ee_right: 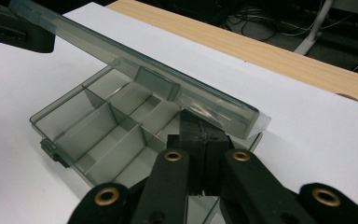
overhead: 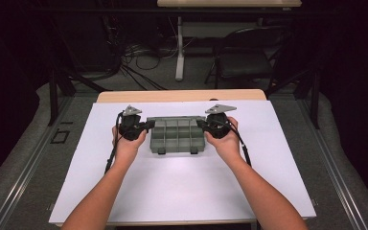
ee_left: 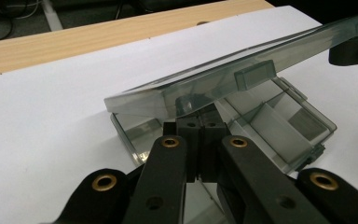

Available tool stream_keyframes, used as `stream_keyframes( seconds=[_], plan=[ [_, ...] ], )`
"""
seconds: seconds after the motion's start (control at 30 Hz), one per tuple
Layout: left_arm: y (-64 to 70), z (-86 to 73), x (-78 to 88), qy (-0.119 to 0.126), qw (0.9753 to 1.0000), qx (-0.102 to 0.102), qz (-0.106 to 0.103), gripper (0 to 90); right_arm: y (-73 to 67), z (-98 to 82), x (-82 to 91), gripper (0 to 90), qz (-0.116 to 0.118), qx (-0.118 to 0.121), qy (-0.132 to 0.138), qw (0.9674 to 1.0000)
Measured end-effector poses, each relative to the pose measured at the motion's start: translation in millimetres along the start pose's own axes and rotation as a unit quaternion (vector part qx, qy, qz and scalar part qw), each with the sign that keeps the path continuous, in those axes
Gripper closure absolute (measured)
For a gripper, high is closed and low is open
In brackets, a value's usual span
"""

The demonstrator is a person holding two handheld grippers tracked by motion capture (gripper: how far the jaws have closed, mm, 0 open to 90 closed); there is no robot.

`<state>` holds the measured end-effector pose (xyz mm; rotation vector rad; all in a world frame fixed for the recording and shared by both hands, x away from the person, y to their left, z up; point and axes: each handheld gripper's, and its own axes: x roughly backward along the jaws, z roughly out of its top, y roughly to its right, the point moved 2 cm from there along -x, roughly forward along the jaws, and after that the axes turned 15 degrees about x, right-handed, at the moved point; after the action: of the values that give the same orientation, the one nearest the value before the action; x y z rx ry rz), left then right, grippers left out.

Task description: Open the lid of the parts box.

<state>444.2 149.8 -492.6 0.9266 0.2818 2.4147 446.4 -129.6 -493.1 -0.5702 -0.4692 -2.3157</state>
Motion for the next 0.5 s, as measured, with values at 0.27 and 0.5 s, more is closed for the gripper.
stream_keyframes(
  seconds=[0.27, 0.5],
  plan=[
    [-1.0, 10.4, -4.0, 0.007, 0.9999, 0.006, 0.007, 90.0, 5.9, 8.6, -2.2, 90.0, -0.012, 0.004, 0.003, 0.9999],
    [-0.9, 14.8, -5.6, 0.010, 0.9999, 0.008, 0.010, 90.0, 8.5, 14.3, -2.8, 90.0, -0.018, 0.007, 0.004, 0.9998]
  ],
)
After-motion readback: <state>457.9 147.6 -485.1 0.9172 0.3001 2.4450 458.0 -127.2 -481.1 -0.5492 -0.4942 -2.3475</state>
